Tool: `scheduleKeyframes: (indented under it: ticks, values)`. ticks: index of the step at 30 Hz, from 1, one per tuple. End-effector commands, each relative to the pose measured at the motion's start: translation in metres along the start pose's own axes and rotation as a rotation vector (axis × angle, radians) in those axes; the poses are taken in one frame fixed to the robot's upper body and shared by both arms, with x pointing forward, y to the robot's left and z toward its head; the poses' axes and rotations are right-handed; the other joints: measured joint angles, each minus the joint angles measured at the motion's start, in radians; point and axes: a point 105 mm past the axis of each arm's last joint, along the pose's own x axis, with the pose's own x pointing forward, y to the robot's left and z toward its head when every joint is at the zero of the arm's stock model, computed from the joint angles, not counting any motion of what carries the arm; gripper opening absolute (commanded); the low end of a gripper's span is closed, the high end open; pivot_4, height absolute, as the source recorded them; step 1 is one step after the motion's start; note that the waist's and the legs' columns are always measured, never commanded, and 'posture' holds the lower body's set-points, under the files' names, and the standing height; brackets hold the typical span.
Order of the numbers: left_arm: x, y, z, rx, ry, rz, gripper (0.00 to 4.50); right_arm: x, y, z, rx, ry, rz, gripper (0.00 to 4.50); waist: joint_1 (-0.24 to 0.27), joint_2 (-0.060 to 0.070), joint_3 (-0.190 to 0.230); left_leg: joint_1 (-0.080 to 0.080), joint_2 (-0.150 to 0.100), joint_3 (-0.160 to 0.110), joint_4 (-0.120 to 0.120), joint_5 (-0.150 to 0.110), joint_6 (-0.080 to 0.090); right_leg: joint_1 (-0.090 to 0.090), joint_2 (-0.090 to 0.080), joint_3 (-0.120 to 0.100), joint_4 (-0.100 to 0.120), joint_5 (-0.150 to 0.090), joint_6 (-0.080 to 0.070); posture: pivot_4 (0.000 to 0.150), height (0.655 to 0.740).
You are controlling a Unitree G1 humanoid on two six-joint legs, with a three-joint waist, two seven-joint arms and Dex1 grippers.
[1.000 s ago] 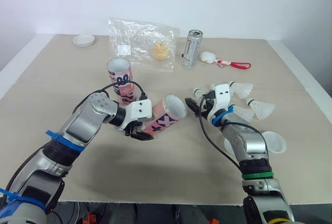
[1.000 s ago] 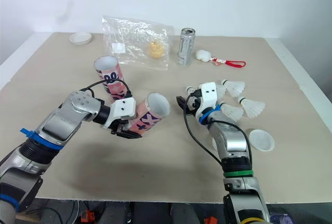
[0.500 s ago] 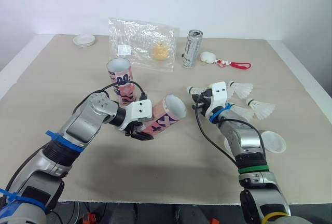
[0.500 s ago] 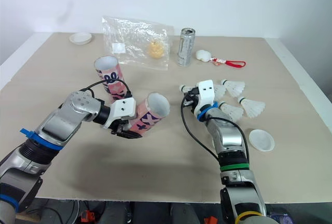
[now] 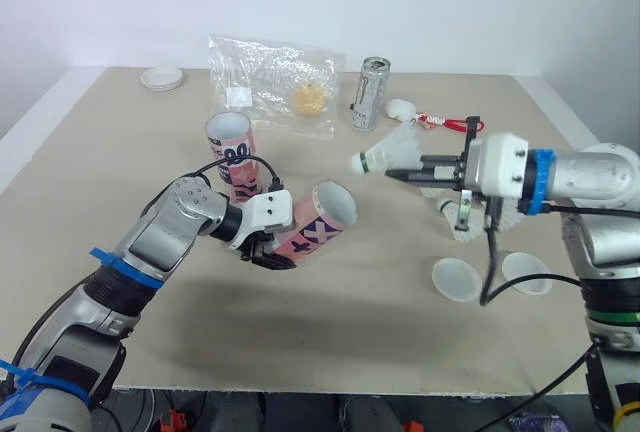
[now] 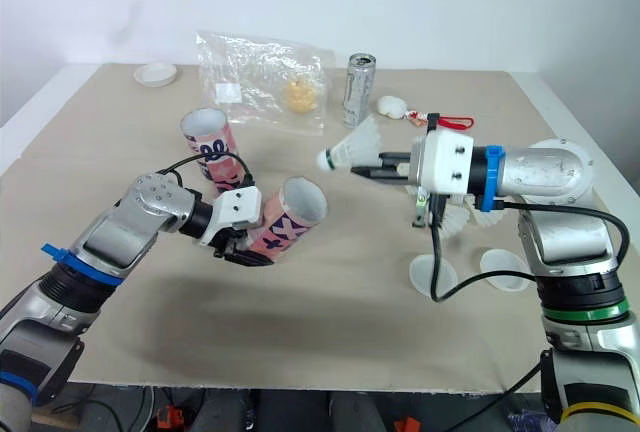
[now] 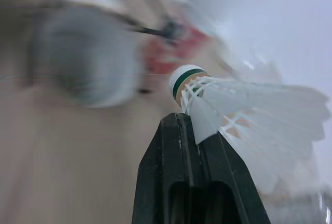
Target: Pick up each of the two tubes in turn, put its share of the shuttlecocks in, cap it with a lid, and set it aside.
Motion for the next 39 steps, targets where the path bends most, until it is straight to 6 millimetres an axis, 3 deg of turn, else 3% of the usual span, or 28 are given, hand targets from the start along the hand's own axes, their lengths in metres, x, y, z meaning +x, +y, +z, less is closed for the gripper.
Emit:
scheduleKeyframes:
  ticks: [1,5,10,18,20,21,23,24,26,27,28,29,31,34,39]
  values:
    - [0.000,0.003,0.001,0.004,0.004,0.006,3.02,0.007,0.007,0.023,-0.097,-0.071,0.073,0.05,0.000,0.000,0.000,0.000,0.000,0.000,0.000,0.000,0.000,0.000,0.000,0.000,0.000,0.000,-0.001,0.150,0.7400]
    - [0.000,0.003,0.001,0.004,0.004,0.004,3.02,0.013,0.011,0.024,-0.125,-0.070,0.093,0.05,0.000,0.000,0.000,-0.001,0.000,0.001,0.002,0.000,0.000,0.000,-0.001,0.001,0.000,0.000,-0.002,0.150,0.7400]
    - [0.000,0.003,0.003,0.009,0.001,0.005,3.02,0.021,0.021,0.007,-0.145,-0.021,0.144,0.05,0.000,0.000,0.000,-0.001,0.000,0.001,0.002,0.000,0.000,0.000,-0.001,0.000,0.000,0.000,-0.003,0.150,0.7400]
    - [0.000,0.002,0.002,0.008,0.004,0.007,3.02,0.034,0.018,0.007,-0.169,-0.048,0.155,0.05,0.001,0.000,0.000,-0.001,0.000,0.001,0.002,0.000,0.000,0.000,-0.001,0.000,0.001,0.000,-0.001,0.150,0.7400]
    - [0.000,0.001,0.003,0.006,0.003,0.005,3.02,0.035,0.017,0.009,-0.176,-0.061,0.158,0.69,0.001,0.000,0.000,-0.001,0.000,0.001,0.002,0.000,0.000,0.000,-0.001,0.000,0.001,0.000,-0.001,0.150,0.7400]
    - [0.000,0.000,0.002,0.006,0.004,0.005,3.02,0.035,0.016,0.011,-0.176,-0.065,0.159,0.80,0.001,0.000,0.000,-0.001,0.000,0.001,0.002,0.000,0.000,0.000,-0.001,0.000,0.001,0.000,-0.001,0.150,0.7400]
    - [0.001,0.000,0.002,0.005,0.004,0.004,3.02,0.033,0.014,0.013,-0.171,-0.072,0.155,1.63,0.001,0.000,0.000,-0.001,0.000,0.001,0.002,0.000,0.000,0.000,-0.001,0.000,0.001,0.000,-0.001,0.150,0.7400]
    - [0.001,-0.001,0.002,0.005,0.005,0.003,3.02,0.032,0.014,0.014,-0.160,-0.076,0.150,1.70,0.001,0.000,0.000,-0.001,0.000,0.001,0.002,0.000,0.000,0.000,-0.001,0.000,0.001,0.000,-0.001,0.150,0.7400]
    - [0.001,-0.001,0.002,0.004,0.006,0.003,3.02,0.028,0.013,0.015,-0.133,-0.076,0.135,2.64,0.001,0.000,0.000,-0.001,0.000,0.001,0.002,0.000,0.000,0.000,-0.001,0.000,0.001,0.000,0.000,0.150,0.7400]
    - [0.000,-0.001,0.002,0.003,0.007,0.003,3.02,0.024,0.012,0.015,-0.089,-0.084,0.109,3.32,0.001,0.000,0.000,-0.001,0.000,0.000,0.001,0.000,0.000,0.000,-0.001,0.000,0.001,0.000,-0.001,0.150,0.7400]
    - [0.000,-0.001,0.001,0.003,0.008,0.003,3.02,0.021,0.009,0.016,-0.039,-0.095,0.070,3.32,0.001,0.000,0.000,-0.001,0.000,0.000,0.001,0.000,0.000,0.000,-0.001,0.000,0.001,0.000,-0.001,0.150,0.7400]
    - [0.000,-0.002,0.001,0.003,0.009,0.002,3.02,0.014,0.006,0.015,0.039,-0.104,0.012,3.84,0.003,0.000,0.000,-0.001,0.000,0.000,0.001,0.000,0.000,0.000,-0.001,0.000,0.001,0.000,-0.001,0.150,0.7400]
    - [-0.001,-0.002,-0.001,0.001,0.014,0.000,3.02,0.000,0.001,0.012,0.202,-0.115,-0.114,4.46,0.004,0.000,0.000,-0.001,0.000,-0.001,0.001,0.000,0.000,0.000,-0.001,0.000,0.001,0.000,-0.002,0.150,0.7400]
    - [-0.001,-0.002,-0.004,0.000,0.021,-0.001,3.02,-0.018,0.002,0.003,0.404,-0.111,-0.275,4.46,0.004,0.000,0.000,-0.001,0.000,-0.001,0.001,0.000,0.000,0.000,-0.001,0.000,0.002,0.001,-0.006,0.150,0.7400]
    - [0.000,-0.002,-0.004,0.003,0.023,-0.009,3.02,-0.056,0.039,-0.033,0.742,0.017,-0.561,4.46,0.003,-0.001,-0.001,0.000,0.000,-0.002,0.000,0.000,0.000,0.000,0.000,-0.002,0.005,-0.003,-0.002,0.150,0.7400]
